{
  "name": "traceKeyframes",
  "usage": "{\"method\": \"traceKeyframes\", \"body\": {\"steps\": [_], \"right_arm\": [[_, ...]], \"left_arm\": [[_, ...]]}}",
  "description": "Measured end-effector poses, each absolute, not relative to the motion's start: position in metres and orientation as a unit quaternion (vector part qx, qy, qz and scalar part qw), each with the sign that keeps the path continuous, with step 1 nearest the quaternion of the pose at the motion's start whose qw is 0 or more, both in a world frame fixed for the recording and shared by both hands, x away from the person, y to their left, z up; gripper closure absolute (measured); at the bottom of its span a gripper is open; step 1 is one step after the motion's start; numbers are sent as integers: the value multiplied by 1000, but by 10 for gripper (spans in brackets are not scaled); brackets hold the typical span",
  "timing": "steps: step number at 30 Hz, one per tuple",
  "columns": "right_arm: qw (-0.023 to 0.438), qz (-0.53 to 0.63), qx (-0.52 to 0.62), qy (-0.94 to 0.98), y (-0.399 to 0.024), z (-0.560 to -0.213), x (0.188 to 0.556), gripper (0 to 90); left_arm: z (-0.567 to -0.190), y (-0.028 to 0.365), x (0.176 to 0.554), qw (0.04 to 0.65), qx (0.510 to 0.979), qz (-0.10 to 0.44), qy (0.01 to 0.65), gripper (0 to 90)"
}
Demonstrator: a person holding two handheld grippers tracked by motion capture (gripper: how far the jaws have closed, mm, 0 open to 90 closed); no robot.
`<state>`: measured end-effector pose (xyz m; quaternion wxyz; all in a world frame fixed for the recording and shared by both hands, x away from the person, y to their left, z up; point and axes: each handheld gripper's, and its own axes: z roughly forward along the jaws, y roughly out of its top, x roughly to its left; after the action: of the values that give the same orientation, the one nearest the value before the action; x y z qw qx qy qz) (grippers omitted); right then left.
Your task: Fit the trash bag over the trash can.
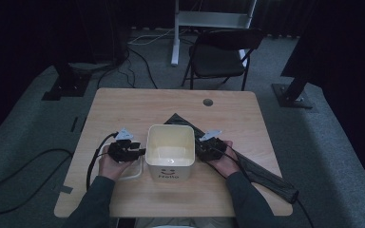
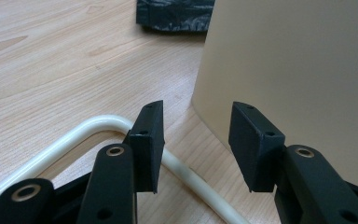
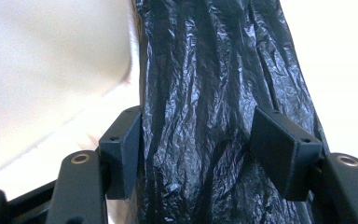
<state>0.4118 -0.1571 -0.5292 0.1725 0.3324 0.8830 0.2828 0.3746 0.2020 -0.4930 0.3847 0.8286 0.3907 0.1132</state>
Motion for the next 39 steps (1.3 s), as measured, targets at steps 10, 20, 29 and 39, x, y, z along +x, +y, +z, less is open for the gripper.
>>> {"method": "traceKeyframes", "body": {"steps": [10, 20, 29, 39], "right_arm": [[155, 284, 368, 872, -180, -530, 421, 360], [145, 285, 385, 866, -193, -529, 424, 400], [132, 287, 402, 859, -202, -529, 426, 473], [137, 279, 417, 854, -210, -526, 427, 733]], "left_arm": [[-494, 202, 375, 382, 830, 113, 390, 560], [-494, 200, 374, 381, 832, 112, 388, 560], [-494, 200, 374, 380, 833, 112, 388, 560], [-494, 198, 373, 378, 835, 111, 385, 567]]}}
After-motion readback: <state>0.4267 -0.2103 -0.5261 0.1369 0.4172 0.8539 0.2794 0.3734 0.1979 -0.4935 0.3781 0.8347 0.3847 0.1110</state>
